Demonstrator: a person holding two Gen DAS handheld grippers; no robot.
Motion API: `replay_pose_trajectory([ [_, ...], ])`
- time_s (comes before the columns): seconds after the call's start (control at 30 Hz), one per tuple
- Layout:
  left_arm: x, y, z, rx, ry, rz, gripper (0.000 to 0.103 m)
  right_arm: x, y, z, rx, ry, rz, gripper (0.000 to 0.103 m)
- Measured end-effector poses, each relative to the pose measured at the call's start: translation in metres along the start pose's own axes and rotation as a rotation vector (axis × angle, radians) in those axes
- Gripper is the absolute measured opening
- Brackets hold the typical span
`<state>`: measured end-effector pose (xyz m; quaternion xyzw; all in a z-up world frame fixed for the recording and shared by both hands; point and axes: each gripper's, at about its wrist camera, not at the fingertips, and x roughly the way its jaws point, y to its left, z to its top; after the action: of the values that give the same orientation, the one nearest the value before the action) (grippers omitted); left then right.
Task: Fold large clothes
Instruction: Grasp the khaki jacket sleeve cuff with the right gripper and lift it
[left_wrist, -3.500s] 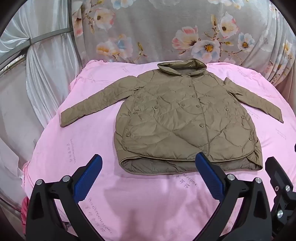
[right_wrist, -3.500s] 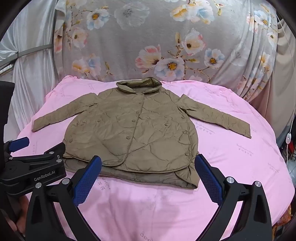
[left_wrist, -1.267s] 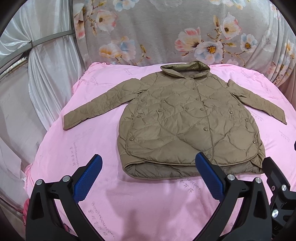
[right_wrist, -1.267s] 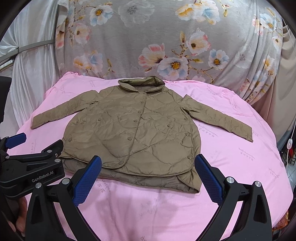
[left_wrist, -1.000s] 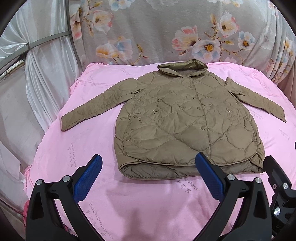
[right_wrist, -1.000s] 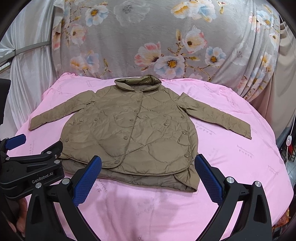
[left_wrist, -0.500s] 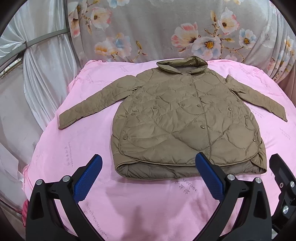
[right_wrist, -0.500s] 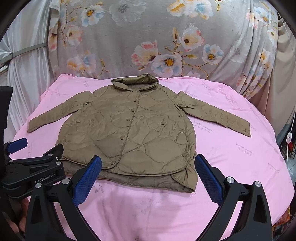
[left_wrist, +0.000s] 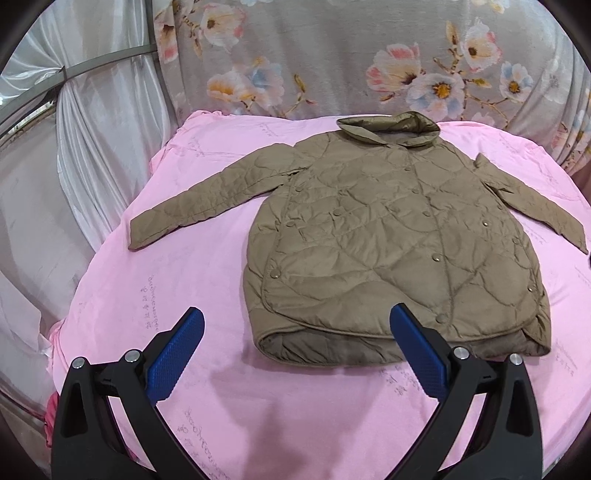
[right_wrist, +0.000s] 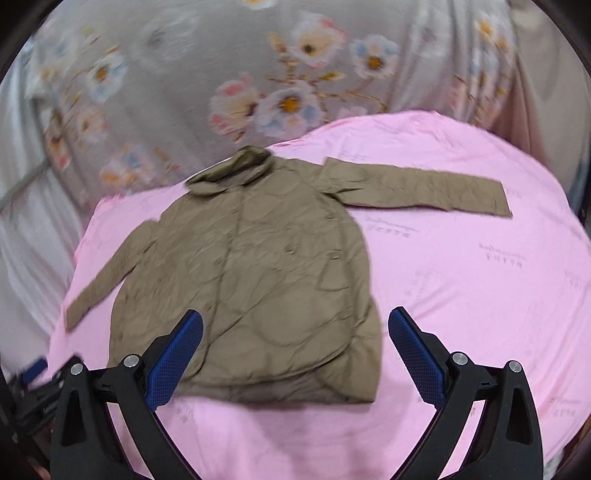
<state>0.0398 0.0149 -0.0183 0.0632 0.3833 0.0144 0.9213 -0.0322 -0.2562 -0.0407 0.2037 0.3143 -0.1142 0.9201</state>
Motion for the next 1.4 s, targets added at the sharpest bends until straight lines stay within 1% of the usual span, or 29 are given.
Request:
replay_pose_trajectory([
  [0.13, 0.016, 0.003, 0.013, -0.019, 0.005, 0.008, 0.098, 0.022, -0.058, 0.024, 0.187, 0.007, -0.01, 0.098],
  [0.17, 0.02, 0.002, 0.016, -0.023, 0.007, 0.006, 0.098, 0.03, -0.077, 0.032, 0.25, 0.005, -0.003, 0.098],
  [0.23, 0.03, 0.0, 0.022, -0.025, 0.011, -0.01, 0.098, 0.048, -0.109, 0.045, 0.346, 0.007, -0.002, 0.098],
  [0.3, 0.041, -0.003, 0.029, -0.027, 0.018, -0.022, 0.098, 0.065, -0.133, 0.055, 0.411, 0.011, -0.006, 0.098],
  [0.33, 0.047, -0.005, 0.031, -0.029, 0.024, -0.031, 0.098, 0.079, -0.152, 0.063, 0.453, 0.01, -0.02, 0.098],
  [0.4, 0.062, -0.009, 0.036, -0.036, 0.043, -0.056, 0.098, 0.098, -0.181, 0.073, 0.524, -0.007, -0.038, 0.098],
  [0.43, 0.069, -0.01, 0.038, -0.038, 0.054, -0.06, 0.098, 0.11, -0.199, 0.079, 0.568, -0.03, -0.048, 0.098],
  [0.53, 0.087, -0.013, 0.043, -0.05, 0.066, -0.06, 0.098, 0.138, -0.241, 0.097, 0.65, -0.087, -0.085, 0.098],
  [0.67, 0.103, -0.013, 0.048, -0.054, 0.067, -0.045, 0.098, 0.168, -0.29, 0.111, 0.749, -0.137, -0.114, 0.098],
  [0.73, 0.112, -0.011, 0.051, -0.057, 0.069, -0.027, 0.098, 0.18, -0.311, 0.113, 0.804, -0.143, -0.142, 0.097],
  [0.83, 0.124, -0.006, 0.053, -0.074, 0.084, -0.018, 0.098, 0.195, -0.332, 0.113, 0.87, -0.146, -0.171, 0.093],
  [0.87, 0.127, -0.004, 0.053, -0.083, 0.09, -0.018, 0.098, 0.197, -0.334, 0.113, 0.87, -0.155, -0.175, 0.092],
  [0.93, 0.134, 0.002, 0.053, -0.109, 0.101, -0.019, 0.098, 0.2, -0.333, 0.12, 0.83, -0.167, -0.21, 0.082],
  [0.97, 0.137, 0.005, 0.054, -0.119, 0.107, -0.019, 0.098, 0.203, -0.331, 0.125, 0.801, -0.155, -0.228, 0.065],
  [1.0, 0.14, 0.008, 0.054, -0.131, 0.113, -0.019, 0.098, 0.207, -0.33, 0.13, 0.775, -0.141, -0.243, 0.033],
  [1.03, 0.142, 0.01, 0.054, -0.137, 0.117, -0.018, 0.098, 0.21, -0.329, 0.134, 0.755, -0.127, -0.248, 0.017],
  [1.07, 0.145, 0.012, 0.055, -0.14, 0.12, -0.015, 0.098, 0.212, -0.329, 0.138, 0.745, -0.117, -0.242, 0.006],
  [1.1, 0.146, 0.015, 0.055, -0.142, 0.123, -0.006, 0.098, 0.212, -0.327, 0.143, 0.74, -0.121, -0.226, 0.005],
  [1.13, 0.148, 0.016, 0.055, -0.141, 0.123, 0.003, 0.098, 0.206, -0.32, 0.151, 0.723, -0.146, -0.228, 0.005],
  [1.2, 0.15, 0.02, 0.057, -0.142, 0.121, 0.018, 0.098, 0.184, -0.288, 0.181, 0.616, -0.228, -0.214, 0.005],
  [1.27, 0.151, 0.024, 0.059, -0.149, 0.115, 0.03, 0.098, 0.159, -0.24, 0.211, 0.484, -0.308, -0.167, 0.005],
  [1.3, 0.151, 0.027, 0.061, -0.156, 0.113, 0.032, 0.098, 0.146, -0.21, 0.226, 0.413, -0.344, -0.125, 0.005],
  [1.33, 0.152, 0.029, 0.062, -0.163, 0.112, 0.033, 0.098, 0.131, -0.171, 0.241, 0.325, -0.381, -0.072, 0.005],
  [1.4, 0.151, 0.032, 0.065, -0.178, 0.108, 0.029, 0.098, 0.112, -0.104, 0.259, 0.179, -0.425, 0.016, 0.005],
])
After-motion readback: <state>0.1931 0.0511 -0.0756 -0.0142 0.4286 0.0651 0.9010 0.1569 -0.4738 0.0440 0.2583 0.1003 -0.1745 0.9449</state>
